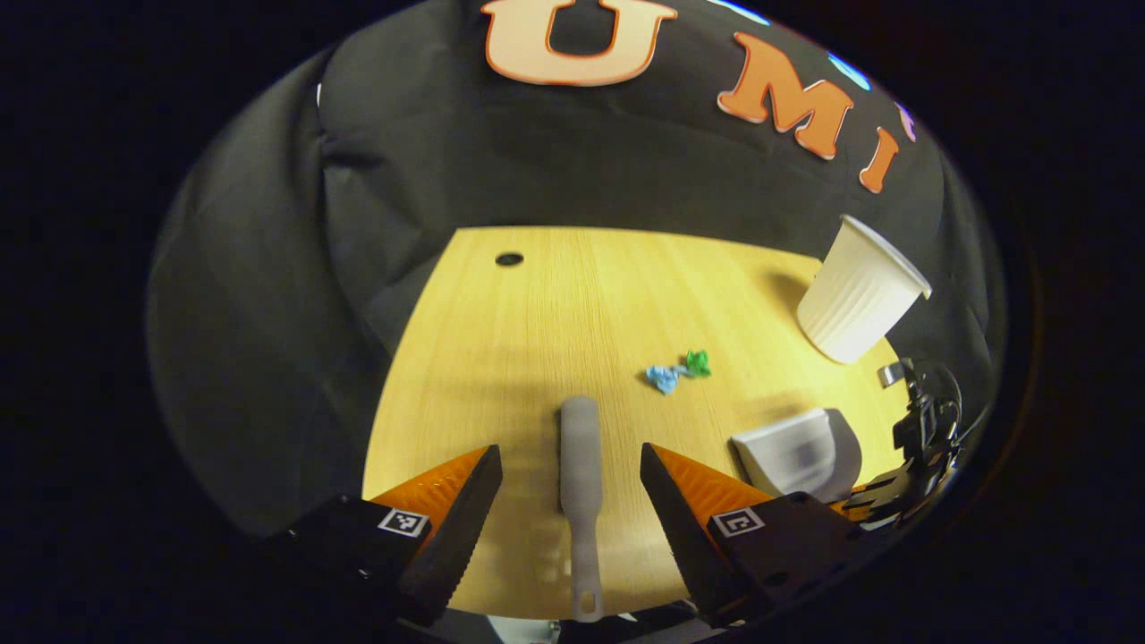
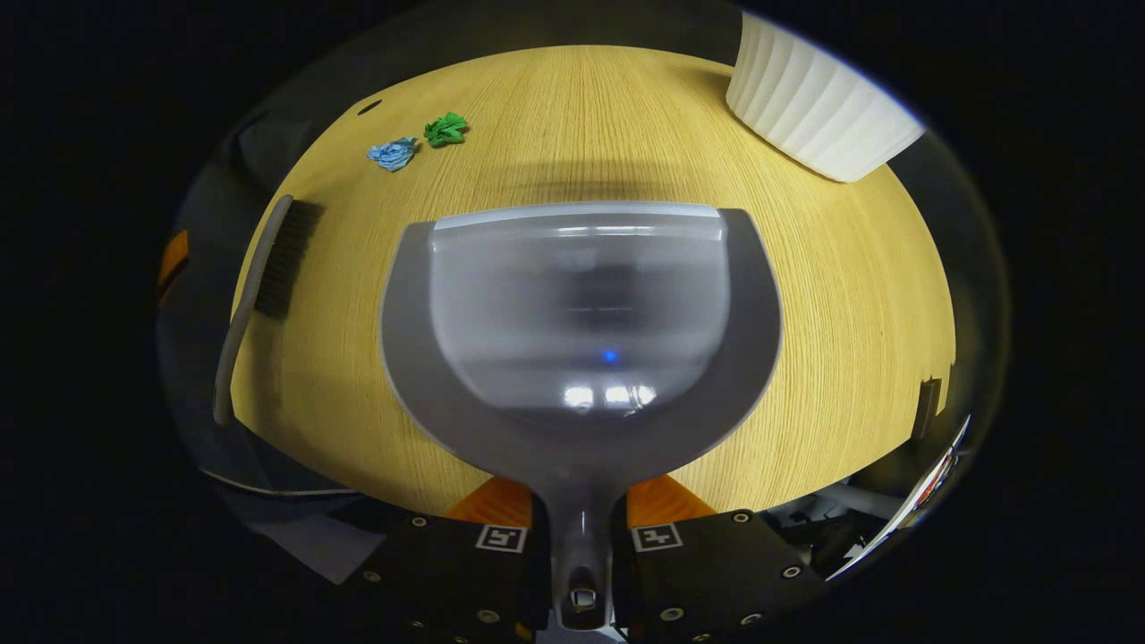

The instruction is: Pick up the small broom and dustpan from the desktop, sweep the trash into the dustpan with the broom, and then empty the trash into the garbage bin.

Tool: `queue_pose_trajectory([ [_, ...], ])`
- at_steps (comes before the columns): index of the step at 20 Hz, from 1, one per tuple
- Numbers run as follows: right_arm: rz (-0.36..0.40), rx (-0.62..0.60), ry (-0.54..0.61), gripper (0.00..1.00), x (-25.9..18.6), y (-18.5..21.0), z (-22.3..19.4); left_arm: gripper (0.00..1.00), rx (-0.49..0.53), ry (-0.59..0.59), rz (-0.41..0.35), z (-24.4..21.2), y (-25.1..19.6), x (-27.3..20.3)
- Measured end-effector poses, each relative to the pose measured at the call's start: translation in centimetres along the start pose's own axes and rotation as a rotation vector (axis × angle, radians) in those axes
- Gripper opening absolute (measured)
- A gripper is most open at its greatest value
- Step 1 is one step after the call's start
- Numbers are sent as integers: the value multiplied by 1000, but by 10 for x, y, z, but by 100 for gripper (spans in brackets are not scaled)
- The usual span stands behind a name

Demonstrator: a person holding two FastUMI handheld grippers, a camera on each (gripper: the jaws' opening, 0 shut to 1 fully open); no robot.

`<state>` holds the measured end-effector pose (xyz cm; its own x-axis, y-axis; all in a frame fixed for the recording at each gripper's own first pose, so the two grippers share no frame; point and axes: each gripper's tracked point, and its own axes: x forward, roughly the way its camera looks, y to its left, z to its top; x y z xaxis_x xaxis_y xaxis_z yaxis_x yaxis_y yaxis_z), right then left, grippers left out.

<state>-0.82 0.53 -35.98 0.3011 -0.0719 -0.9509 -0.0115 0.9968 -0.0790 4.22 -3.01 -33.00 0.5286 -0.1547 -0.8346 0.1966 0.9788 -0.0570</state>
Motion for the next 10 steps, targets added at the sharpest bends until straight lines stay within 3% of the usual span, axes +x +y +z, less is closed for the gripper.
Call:
queue_pose_trajectory([
  [1, 1, -4, -1, 28, 1, -1, 1, 99, 10, 42, 7, -13, 1, 8],
  [5, 5, -1, -1, 28, 1, -7, 2, 99, 35, 183, 25, -55, 11, 29],
  [6, 7, 6, 1, 33, 0, -8, 1, 99, 37, 219, 23, -67, 14, 32],
  [7, 9, 8, 3, 28, -1, -10, 1, 99, 36, 249, 15, -76, 14, 32],
  [10, 9, 7, 1, 28, 1, -13, 2, 99, 53, 311, -2, -90, 15, 34],
])
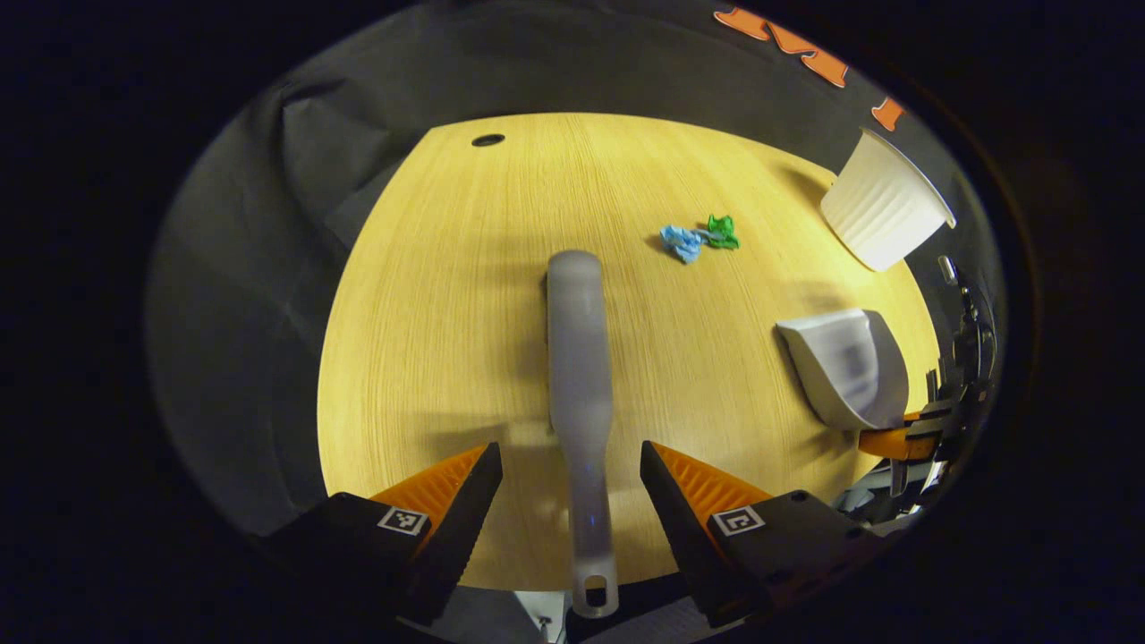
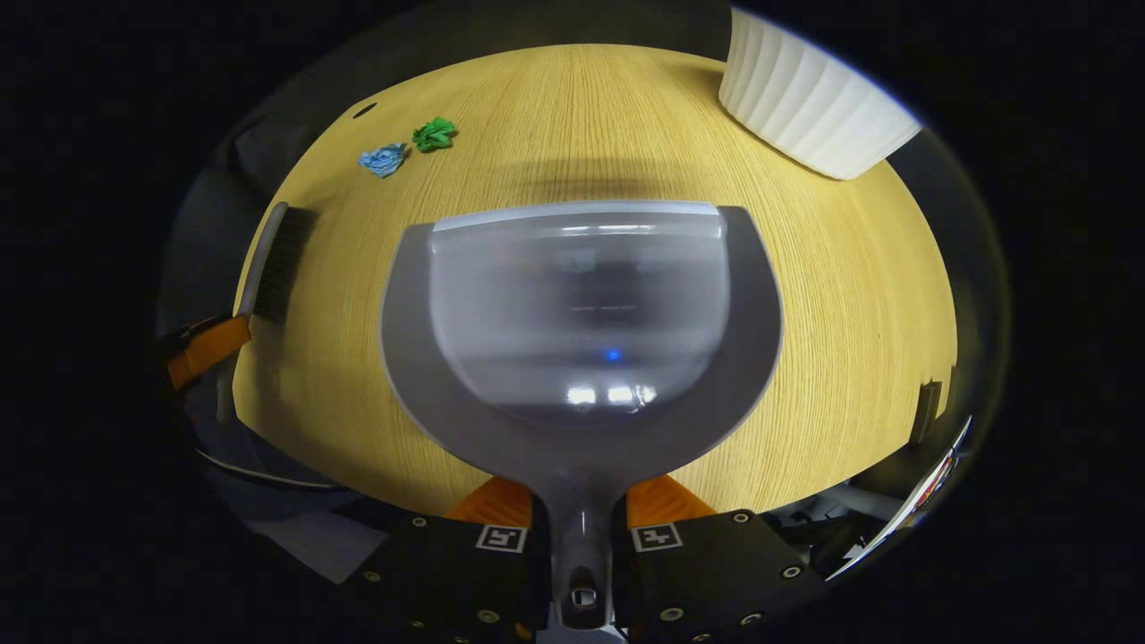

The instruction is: Pick up the small broom and dustpan from the desktop, sweep the trash into the dustpan with the broom, and then empty the trash into the garbage bin.

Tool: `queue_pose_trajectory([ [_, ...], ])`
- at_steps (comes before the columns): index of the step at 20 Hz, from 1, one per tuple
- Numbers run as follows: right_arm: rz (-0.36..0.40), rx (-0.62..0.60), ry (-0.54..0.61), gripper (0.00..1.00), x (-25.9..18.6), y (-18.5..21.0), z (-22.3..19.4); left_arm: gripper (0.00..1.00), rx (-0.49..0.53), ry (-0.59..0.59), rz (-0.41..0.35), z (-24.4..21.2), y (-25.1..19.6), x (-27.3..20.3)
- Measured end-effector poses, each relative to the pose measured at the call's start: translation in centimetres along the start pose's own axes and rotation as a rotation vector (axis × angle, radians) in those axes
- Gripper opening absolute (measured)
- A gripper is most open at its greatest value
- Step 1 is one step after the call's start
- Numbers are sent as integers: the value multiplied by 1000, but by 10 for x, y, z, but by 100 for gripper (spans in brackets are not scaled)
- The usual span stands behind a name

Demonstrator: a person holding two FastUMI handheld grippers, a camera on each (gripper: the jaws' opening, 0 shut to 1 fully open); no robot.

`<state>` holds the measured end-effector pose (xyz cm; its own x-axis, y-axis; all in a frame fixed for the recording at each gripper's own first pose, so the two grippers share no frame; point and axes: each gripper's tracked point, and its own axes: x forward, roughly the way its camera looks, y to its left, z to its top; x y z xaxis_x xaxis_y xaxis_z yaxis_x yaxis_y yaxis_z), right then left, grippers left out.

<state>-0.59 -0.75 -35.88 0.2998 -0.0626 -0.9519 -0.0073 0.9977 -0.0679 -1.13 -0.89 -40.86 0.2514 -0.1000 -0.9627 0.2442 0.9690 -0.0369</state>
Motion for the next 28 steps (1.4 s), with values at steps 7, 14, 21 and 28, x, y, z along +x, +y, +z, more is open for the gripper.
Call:
queue_pose_trajectory([
  [7, 9, 6, -1, 28, 1, -4, -2, 51, -1, 109, 0, -18, 5, 11],
  [14, 10, -13, -12, 28, 1, -6, 0, 10, 133, 67, -37, -3, 16, 11],
  [21, -15, -145, -64, 24, -2, -8, 10, 10, 317, 72, -3, 69, 48, 4],
  [28, 3, -134, -92, 24, -5, 7, 25, 10, 562, 117, 35, 149, 40, 55],
])
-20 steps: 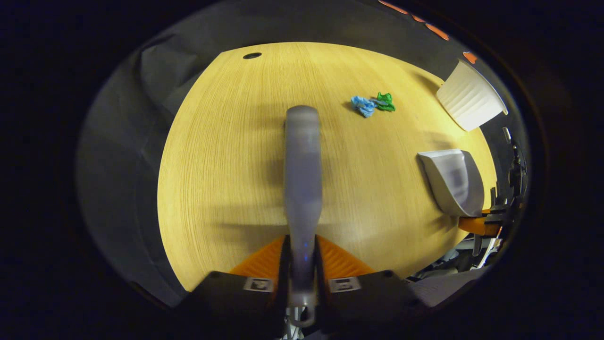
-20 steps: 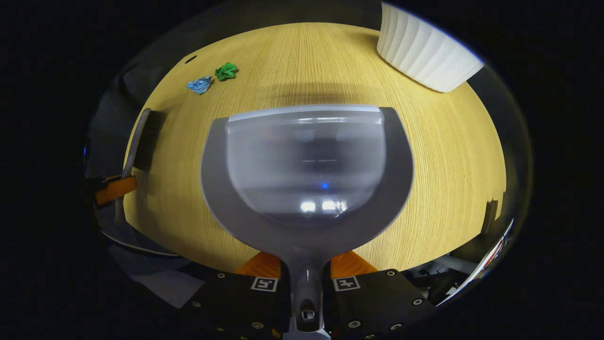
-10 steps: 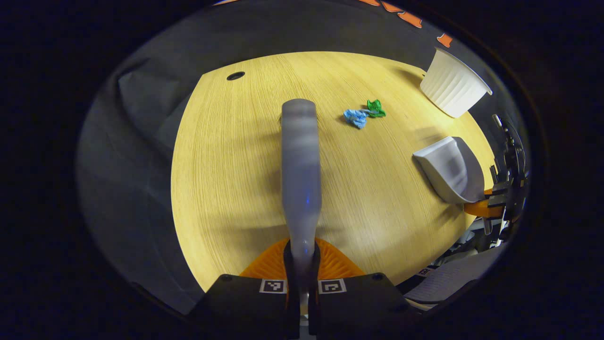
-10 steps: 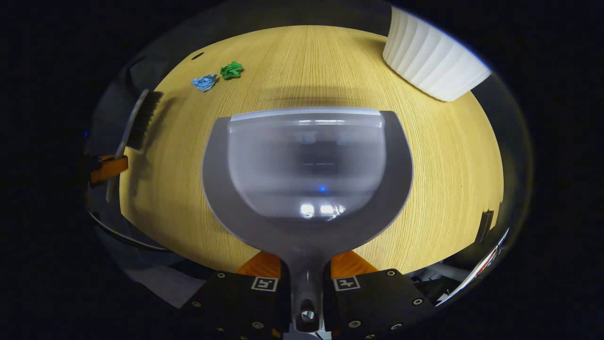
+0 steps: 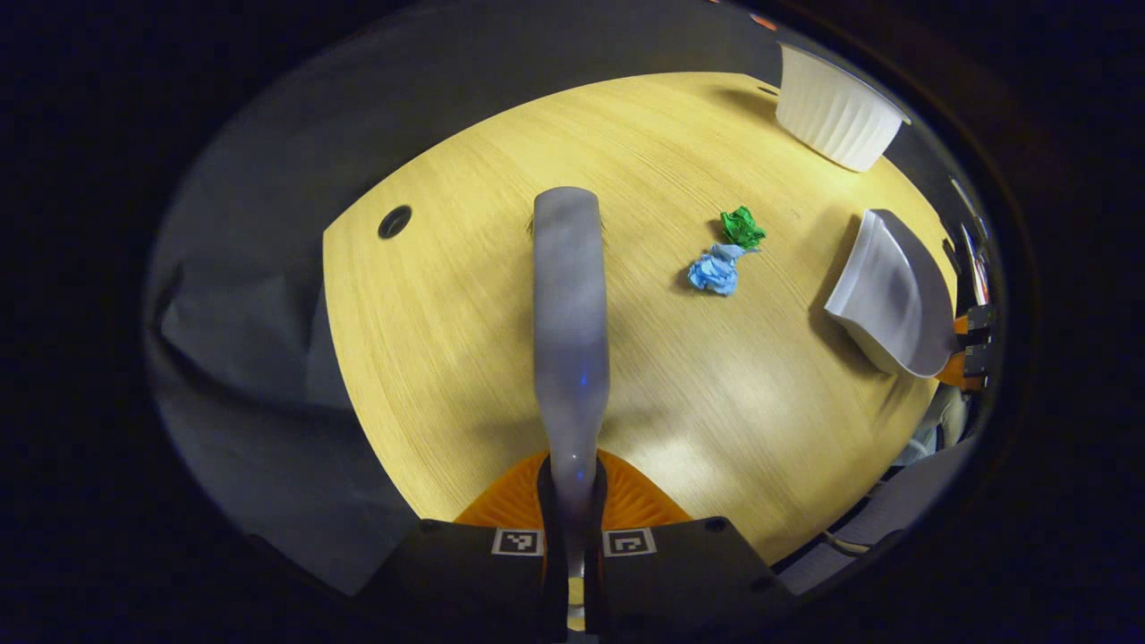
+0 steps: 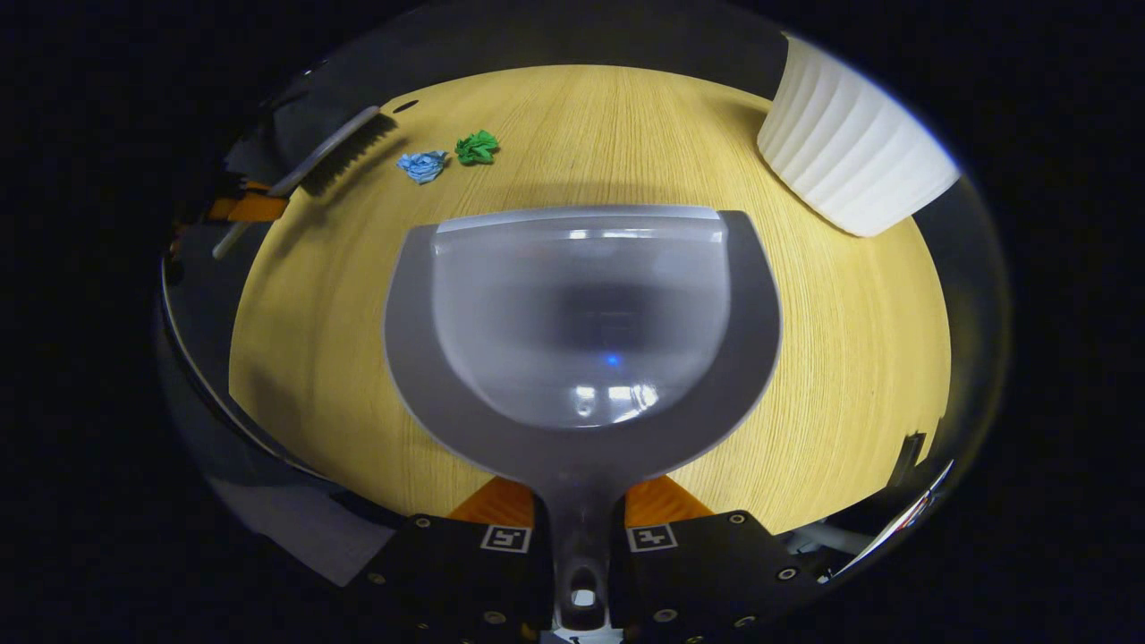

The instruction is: Pick up the small broom and dustpan from the desktop, sweep the trash into the dustpan with the broom, and then empty the trash into the garbage bin.

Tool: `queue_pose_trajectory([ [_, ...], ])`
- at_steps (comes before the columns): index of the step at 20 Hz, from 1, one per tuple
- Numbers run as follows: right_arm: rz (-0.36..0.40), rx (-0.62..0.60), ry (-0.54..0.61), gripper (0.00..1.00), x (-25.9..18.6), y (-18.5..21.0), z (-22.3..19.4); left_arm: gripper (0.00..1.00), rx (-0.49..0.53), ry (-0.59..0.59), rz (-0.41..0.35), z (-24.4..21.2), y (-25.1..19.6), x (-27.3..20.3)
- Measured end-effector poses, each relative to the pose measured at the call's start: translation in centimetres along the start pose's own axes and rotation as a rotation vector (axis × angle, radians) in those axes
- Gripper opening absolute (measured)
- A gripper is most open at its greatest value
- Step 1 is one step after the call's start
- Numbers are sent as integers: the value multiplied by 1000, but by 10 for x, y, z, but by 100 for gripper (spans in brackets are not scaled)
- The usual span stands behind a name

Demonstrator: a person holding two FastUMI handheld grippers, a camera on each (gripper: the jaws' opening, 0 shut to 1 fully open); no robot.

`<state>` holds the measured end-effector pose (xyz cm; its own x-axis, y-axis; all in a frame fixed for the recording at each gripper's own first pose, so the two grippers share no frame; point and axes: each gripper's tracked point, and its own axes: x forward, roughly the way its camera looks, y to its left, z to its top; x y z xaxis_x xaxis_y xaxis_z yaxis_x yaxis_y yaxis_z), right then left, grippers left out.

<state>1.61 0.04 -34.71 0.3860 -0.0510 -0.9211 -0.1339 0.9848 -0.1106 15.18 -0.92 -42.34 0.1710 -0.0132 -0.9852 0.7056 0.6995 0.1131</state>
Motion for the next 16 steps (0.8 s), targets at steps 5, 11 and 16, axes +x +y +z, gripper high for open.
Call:
queue_pose_trajectory([
  [5, -6, -62, 15, 24, 0, 8, -3, 10, 86, 30, -39, 32, -19, 19],
  [11, -4, -89, 18, 24, 2, 15, 1, 10, 152, 91, -102, 48, -62, 33],
  [16, 7, -142, 20, 24, 0, 16, 4, 10, 223, 146, -181, 52, -121, 36],
])
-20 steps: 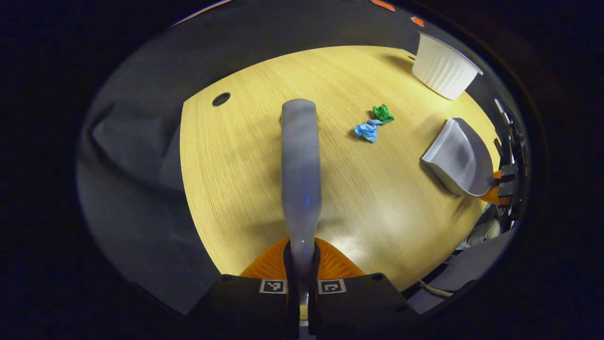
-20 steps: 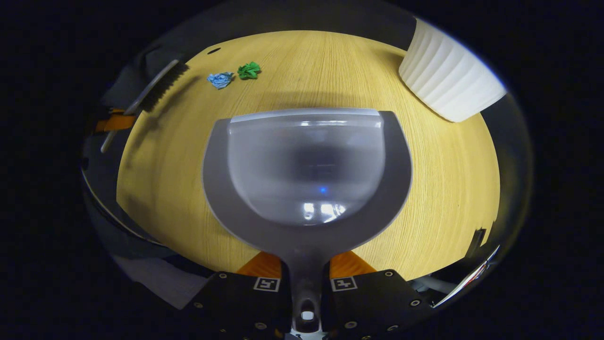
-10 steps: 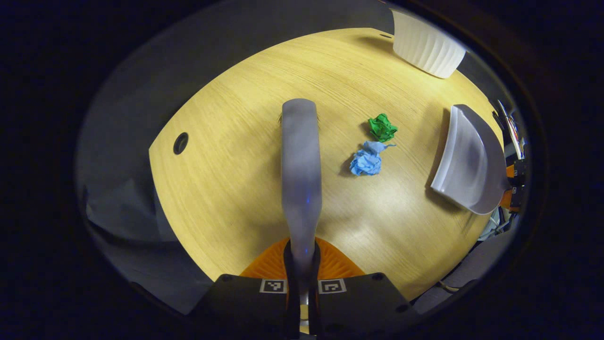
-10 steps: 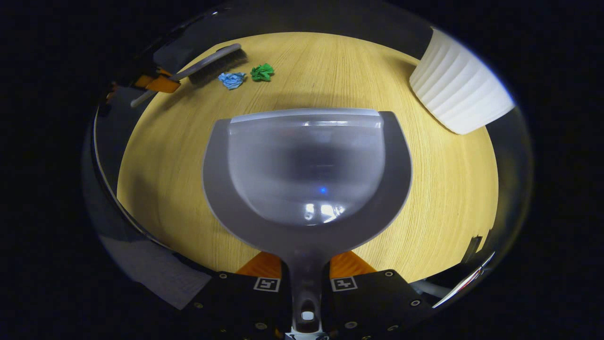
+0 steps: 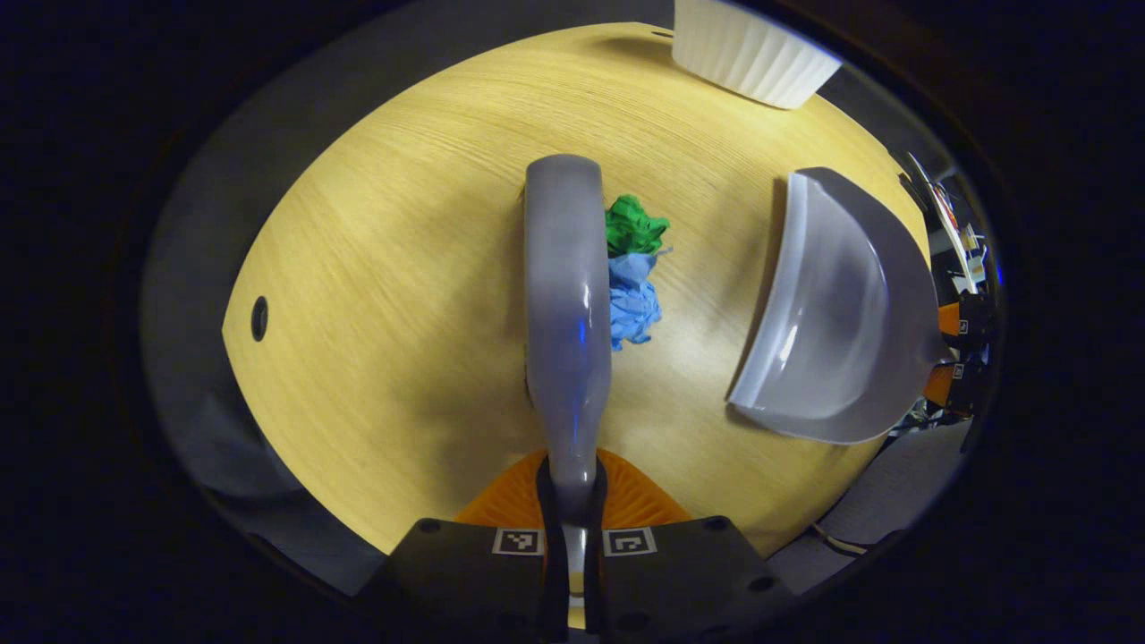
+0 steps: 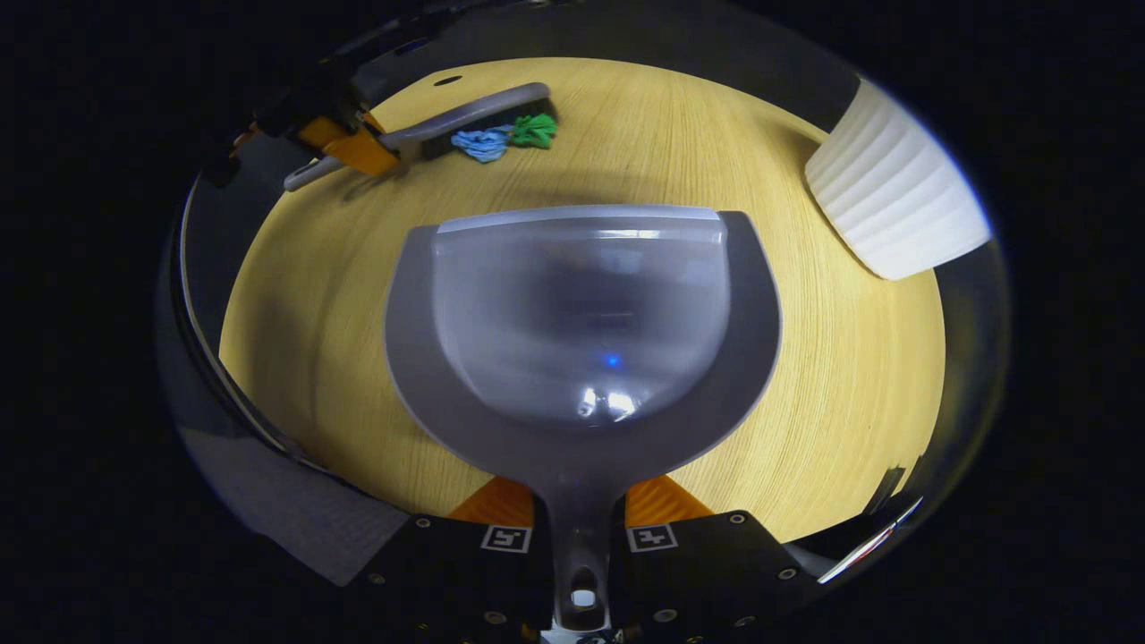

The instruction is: Pick up the small broom and dustpan from the desktop, sweep the trash into the dustpan with the broom, and then empty the trash into the garbage bin.

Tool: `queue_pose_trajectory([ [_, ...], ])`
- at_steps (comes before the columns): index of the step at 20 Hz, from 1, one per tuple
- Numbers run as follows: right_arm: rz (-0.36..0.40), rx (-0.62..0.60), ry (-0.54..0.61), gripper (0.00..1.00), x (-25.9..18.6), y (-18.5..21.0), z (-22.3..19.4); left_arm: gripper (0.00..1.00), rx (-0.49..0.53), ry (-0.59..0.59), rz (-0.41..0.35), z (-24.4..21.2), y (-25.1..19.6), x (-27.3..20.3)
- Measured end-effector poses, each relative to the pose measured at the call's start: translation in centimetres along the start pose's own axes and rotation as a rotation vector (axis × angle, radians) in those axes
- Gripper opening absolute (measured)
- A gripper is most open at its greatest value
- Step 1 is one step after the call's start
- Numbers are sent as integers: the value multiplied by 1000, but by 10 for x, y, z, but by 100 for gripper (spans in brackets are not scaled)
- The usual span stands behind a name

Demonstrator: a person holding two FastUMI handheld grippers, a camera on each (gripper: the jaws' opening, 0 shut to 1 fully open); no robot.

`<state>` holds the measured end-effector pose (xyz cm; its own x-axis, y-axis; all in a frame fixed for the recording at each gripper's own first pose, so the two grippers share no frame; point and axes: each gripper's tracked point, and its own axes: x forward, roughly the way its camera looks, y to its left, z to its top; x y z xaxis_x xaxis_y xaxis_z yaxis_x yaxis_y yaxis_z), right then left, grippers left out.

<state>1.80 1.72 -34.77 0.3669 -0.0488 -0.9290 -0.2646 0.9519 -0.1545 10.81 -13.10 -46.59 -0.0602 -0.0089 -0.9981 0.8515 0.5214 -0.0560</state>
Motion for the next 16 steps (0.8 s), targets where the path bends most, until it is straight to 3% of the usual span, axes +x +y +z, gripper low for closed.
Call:
queue_pose_trajectory([
  [8, 5, -9, -17, 24, 5, -2, -11, 10, -11, 59, -294, -10, -111, -7],
  [16, 36, 53, -8, 24, 5, 0, -7, 10, -40, 80, -410, -11, -127, -27],
])
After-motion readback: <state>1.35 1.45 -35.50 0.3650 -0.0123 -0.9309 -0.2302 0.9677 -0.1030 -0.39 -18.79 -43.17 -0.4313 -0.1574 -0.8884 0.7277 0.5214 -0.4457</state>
